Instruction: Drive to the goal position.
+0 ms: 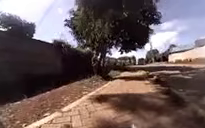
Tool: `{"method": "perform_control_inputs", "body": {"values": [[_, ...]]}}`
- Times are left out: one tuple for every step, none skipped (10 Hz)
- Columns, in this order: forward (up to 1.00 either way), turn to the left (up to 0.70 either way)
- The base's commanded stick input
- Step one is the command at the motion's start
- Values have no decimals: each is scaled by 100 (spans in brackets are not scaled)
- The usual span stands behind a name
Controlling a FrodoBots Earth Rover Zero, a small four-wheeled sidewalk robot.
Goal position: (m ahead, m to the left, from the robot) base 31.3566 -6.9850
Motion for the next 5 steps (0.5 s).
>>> {"method": "perform_control_inputs", "body": {"values": [[85, -13], [85, 0], [85, 0], [85, -18], [85, -32]]}}
